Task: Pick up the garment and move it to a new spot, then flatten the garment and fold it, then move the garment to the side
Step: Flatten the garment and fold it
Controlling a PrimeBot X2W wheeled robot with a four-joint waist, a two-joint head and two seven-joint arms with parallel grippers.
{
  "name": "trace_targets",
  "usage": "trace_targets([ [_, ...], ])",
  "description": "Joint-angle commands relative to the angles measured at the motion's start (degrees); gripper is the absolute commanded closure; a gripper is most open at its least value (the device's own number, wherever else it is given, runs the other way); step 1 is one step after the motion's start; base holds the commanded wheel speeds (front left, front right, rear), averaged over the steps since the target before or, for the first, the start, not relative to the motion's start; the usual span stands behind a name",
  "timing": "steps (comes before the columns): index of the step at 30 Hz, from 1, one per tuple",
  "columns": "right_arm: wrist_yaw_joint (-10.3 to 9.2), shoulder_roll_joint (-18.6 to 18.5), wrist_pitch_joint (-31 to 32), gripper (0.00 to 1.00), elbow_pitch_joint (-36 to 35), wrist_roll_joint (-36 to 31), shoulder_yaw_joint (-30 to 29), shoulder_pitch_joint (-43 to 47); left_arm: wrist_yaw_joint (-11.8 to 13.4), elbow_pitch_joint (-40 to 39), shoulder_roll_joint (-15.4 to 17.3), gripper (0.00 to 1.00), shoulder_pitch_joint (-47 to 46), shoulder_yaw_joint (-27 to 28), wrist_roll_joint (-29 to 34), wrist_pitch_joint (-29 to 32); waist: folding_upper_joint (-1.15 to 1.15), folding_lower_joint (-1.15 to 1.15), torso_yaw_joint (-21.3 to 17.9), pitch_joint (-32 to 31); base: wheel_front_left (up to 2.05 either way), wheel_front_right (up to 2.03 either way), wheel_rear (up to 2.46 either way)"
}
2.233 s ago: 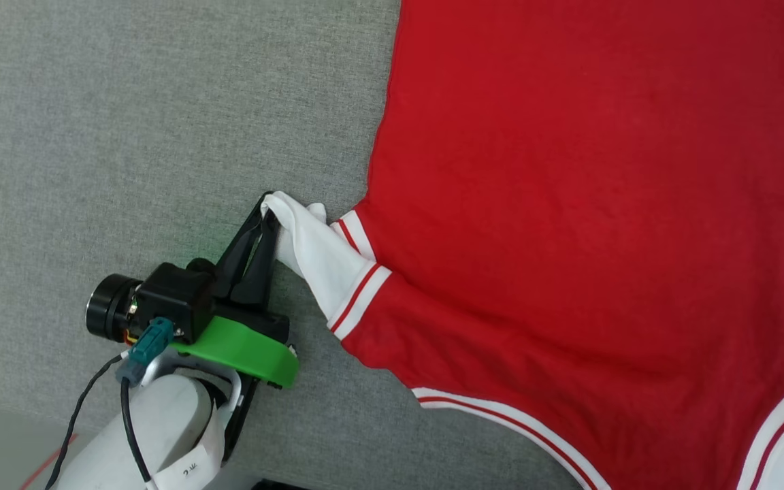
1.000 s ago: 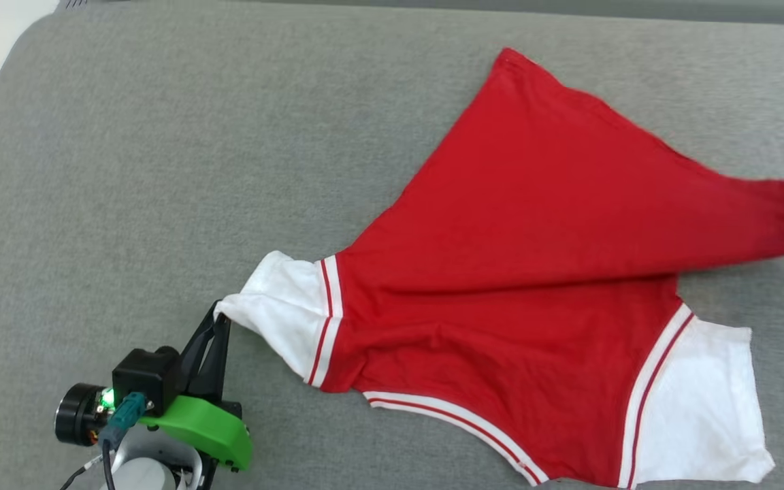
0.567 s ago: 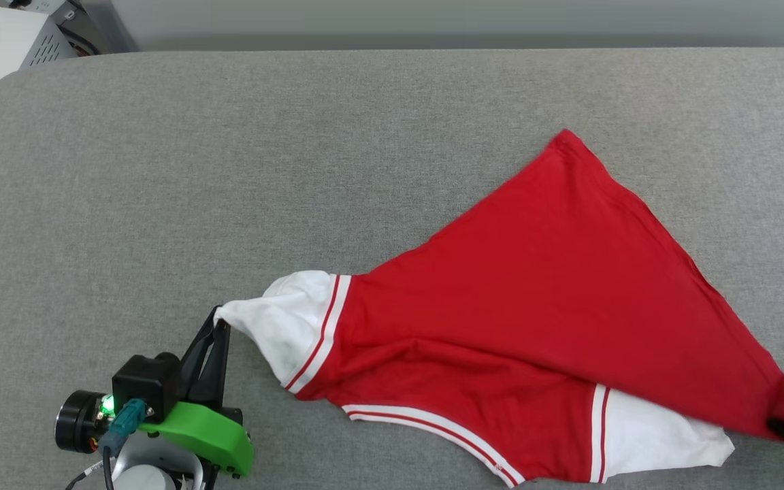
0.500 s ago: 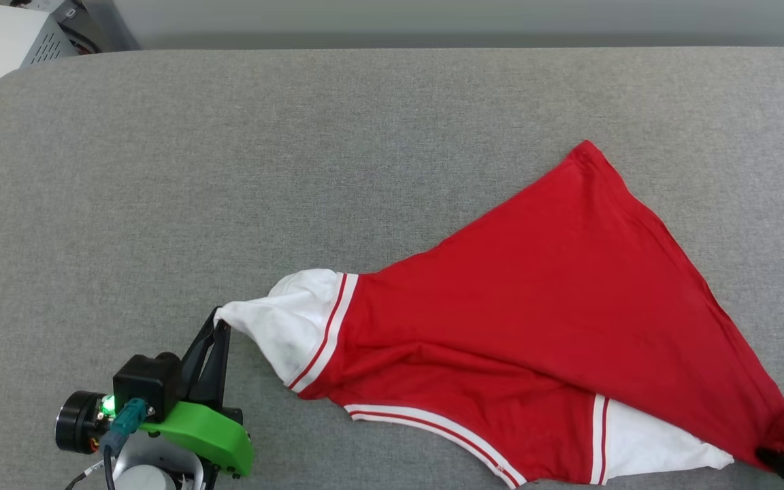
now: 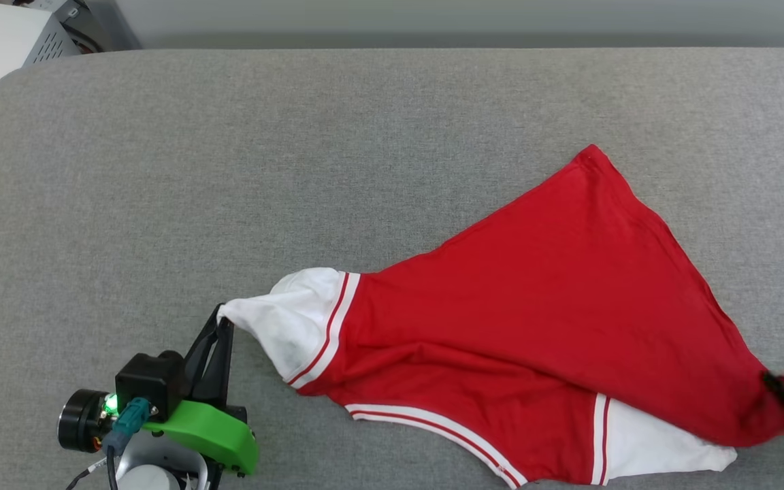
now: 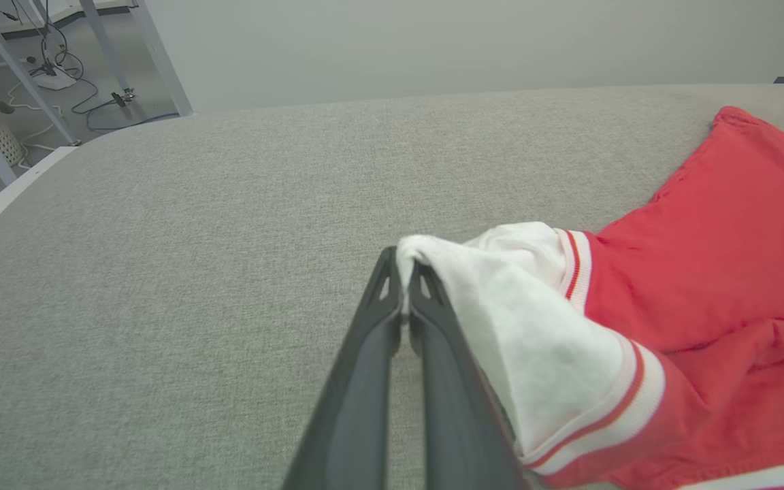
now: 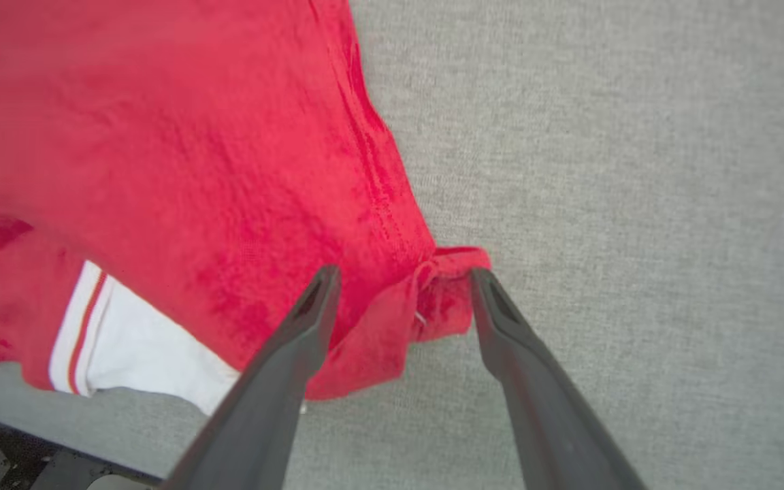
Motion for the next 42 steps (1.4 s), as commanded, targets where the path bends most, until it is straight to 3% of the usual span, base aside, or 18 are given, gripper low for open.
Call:
trace_targets([
  [1,-0.03,-0.2,0.4,0.0,-1.7,-0.6,-1.1,-2.6,0.5,-0.5,0.3,1.0,0.2,-0.1,0.0,0.2,0.0,0.0,0.4,0.5,0.0,0.0,0.0],
  [6,-0.03,-2.1,3.3,0.0,-5.7,-2.0,-1.6,-11.6,0.4,-1.8,0.2,1.0,-1.5,-0.7,0.7,0.7,0.0,0.0,1.9,2.4,0.0,0.0,0.0],
  [12,-0.03,-5.1,9.6,0.0,-5.2,-3.4,5.6,-26.1,0.0,-2.6,-0.7,1.0,-4.5,-1.7,1.8,0.9,0.0,0.0,4.6,5.5,0.0,0.0,0.0],
  [18,-0.03,-5.6,18.3,0.0,2.4,-3.9,15.7,-41.7,-0.5,-3.0,-1.8,1.0,-7.6,-2.7,3.0,0.6,0.0,0.0,6.9,9.1,0.0,0.0,0.0],
  [26,-0.03,-2.7,24.2,0.0,16.3,-6.4,25.8,-56.9,-1.4,-3.2,-3.7,1.0,-11.3,-3.8,4.2,0.0,0.0,0.0,9.8,13.8,0.0,0.0,0.0],
  [34,-0.03,-0.5,22.1,0.0,26.1,-5.1,33.7,-59.8,-2.3,-1.6,-5.3,1.0,-13.1,-4.0,4.5,-0.8,0.0,0.0,11.3,16.1,0.0,0.0,0.0],
  [38,-0.03,-2.0,22.9,0.0,27.5,-2.8,39.5,-58.2,-2.8,-0.4,-5.9,1.0,-13.4,-3.8,4.5,-1.0,0.0,0.0,11.2,16.1,0.0,0.0,0.0],
  [39,-0.03,-2.3,22.5,0.64,27.7,-2.2,40.1,-58.3,-2.9,-0.2,-5.9,1.0,-13.5,-3.7,4.5,-1.1,0.0,0.0,11.0,16.0,0.0,0.0,0.0],
  [40,-0.03,-2.5,21.6,1.0,27.8,-1.8,40.8,-58.5,-3.0,0.2,-6.0,1.0,-13.5,-3.6,4.5,-1.2,0.0,0.0,10.8,15.8,0.0,0.0,0.0],
  [42,-0.03,-3.0,19.1,1.0,27.9,-1.2,41.6,-59.5,-3.3,0.8,-5.9,1.0,-13.4,-3.4,4.5,-1.2,0.0,0.0,10.2,15.2,0.0,0.0,0.0],
])
